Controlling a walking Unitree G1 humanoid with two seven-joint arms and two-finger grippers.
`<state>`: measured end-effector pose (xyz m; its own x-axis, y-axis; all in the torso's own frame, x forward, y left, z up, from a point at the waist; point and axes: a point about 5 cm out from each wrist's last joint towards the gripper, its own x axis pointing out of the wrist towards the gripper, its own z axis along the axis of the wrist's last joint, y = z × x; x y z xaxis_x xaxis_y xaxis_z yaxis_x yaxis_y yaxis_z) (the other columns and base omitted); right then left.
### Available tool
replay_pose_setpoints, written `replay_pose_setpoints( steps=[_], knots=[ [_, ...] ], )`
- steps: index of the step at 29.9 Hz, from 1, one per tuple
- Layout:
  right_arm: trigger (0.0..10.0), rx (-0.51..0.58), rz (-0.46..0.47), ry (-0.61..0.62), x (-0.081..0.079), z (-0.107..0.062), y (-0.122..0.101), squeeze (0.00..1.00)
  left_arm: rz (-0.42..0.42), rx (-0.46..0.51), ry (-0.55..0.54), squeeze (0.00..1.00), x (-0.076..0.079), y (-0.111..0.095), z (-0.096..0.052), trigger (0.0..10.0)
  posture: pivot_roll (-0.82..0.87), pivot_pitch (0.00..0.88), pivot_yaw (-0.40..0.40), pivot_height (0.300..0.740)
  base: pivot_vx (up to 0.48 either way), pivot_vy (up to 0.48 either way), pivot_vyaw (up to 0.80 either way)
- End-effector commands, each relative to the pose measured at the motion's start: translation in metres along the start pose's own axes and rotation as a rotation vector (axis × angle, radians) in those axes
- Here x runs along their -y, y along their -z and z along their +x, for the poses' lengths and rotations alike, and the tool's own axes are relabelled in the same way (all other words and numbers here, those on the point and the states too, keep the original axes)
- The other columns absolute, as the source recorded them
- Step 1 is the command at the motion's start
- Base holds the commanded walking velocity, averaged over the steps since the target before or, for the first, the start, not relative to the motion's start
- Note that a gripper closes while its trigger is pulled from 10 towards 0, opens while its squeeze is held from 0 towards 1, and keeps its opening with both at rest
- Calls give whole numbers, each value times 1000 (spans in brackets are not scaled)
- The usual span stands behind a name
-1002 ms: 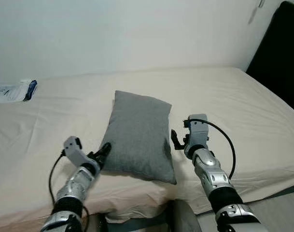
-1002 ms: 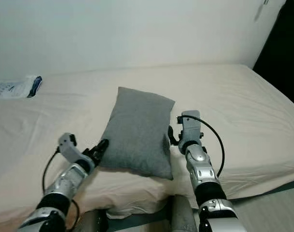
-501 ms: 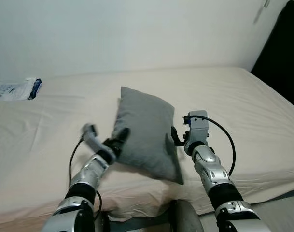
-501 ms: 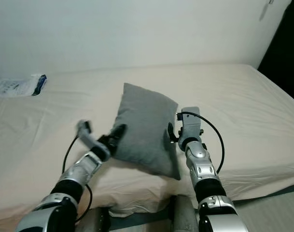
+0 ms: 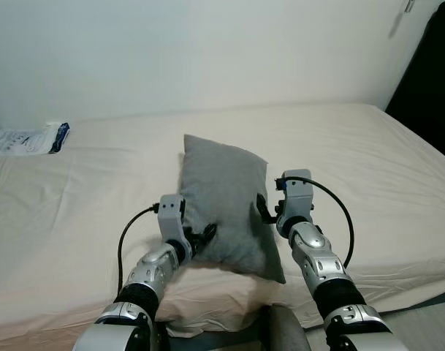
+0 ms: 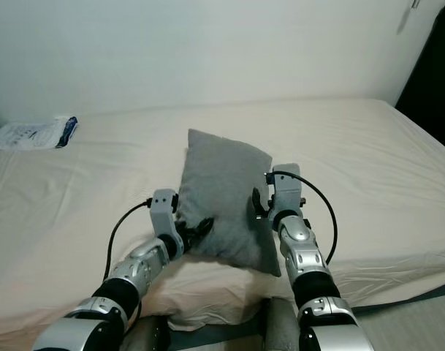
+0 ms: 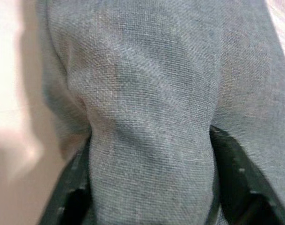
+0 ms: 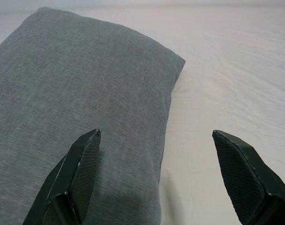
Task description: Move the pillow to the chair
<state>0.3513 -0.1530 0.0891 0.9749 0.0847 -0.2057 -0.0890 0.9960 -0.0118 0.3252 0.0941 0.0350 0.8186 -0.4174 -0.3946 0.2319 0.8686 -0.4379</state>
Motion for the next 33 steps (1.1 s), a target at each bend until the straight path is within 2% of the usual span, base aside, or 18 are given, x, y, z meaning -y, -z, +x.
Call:
replay_pose_setpoints(
  steps=[1, 10, 15, 20, 21, 23, 25, 26, 28, 29, 30, 31, 32, 33],
  knots=[
    [10000, 4, -3, -7, -4, 1, 0, 0, -36, -73, -19, 0, -4, 17, -3, 0, -51, 0, -13, 581, 0, 0, 0],
    [10000, 1, -8, -13, -2, 1, 1, 0, -95, -11, -10, 0, -22, 5, -12, 0, -34, 0, -44, 581, 0, 0, 0],
    [10000, 6, -9, -37, -4, 3, -2, 0, -208, 60, -35, 0, -44, -6, -23, 0, -12, 0, -84, 581, 0, 0, 0],
    [10000, 19, 2, -56, -6, 4, -5, 0, -244, 95, -1, 0, -64, -13, -39, 0, -7, 0, -98, 581, 0, 0, 0],
    [10000, 19, 2, -56, -6, 4, -5, 0, -244, 95, -1, 0, -64, -13, -39, 0, -7, 0, -98, 581, 0, 0, 0],
    [10000, 19, 23, -55, -5, 5, -8, 0, -193, 93, 82, 0, -75, -20, -55, 0, -6, 0, -109, 581, 0, 0, 0],
    [10000, 19, 23, -55, -5, 5, -8, 0, -193, 93, 82, 0, -75, -20, -55, 0, -6, 0, -109, 581, 0, 0, 0],
    [10000, 9, 68, -41, -2, 8, -11, 0, -109, 74, 128, 0, -88, -31, -74, 0, -7, 0, -112, 581, 0, 0, 0],
    [10000, 9, 68, -41, -2, 8, -11, 0, -109, 74, 128, 0, -88, -31, -74, 0, -7, 0, -112, 581, 0, 0, 0],
    [10000, 0, 82, -35, -1, 9, -12, 0, -80, 66, 131, 0, -93, -35, -80, 0, -8, 0, -111, 581, 0, 0, 0],
    [10000, 0, 82, -35, -1, 9, -12, 0, -80, 66, 131, 0, -93, -35, -80, 0, -8, 0, -111, 581, 0, 0, 0],
    [10000, -15, 86, -20, 1, 9, -11, 0, -35, 36, 134, 0, -100, -38, -89, 0, -12, 12, -100, 581, 0, 0, 0],
    [10000, -15, 86, -20, 1, 9, -11, 0, -35, 36, 134, 0, -100, -38, -89, 0, -12, 12, -100, 581, 0, 0, 0],
    [10000, -29, 100, -7, 3, 9, -9, 0, 6, -1, 136, 0, -107, -39, -96, 0, -15, 22, -92, 581, 0, 0, 0]
  ],
)
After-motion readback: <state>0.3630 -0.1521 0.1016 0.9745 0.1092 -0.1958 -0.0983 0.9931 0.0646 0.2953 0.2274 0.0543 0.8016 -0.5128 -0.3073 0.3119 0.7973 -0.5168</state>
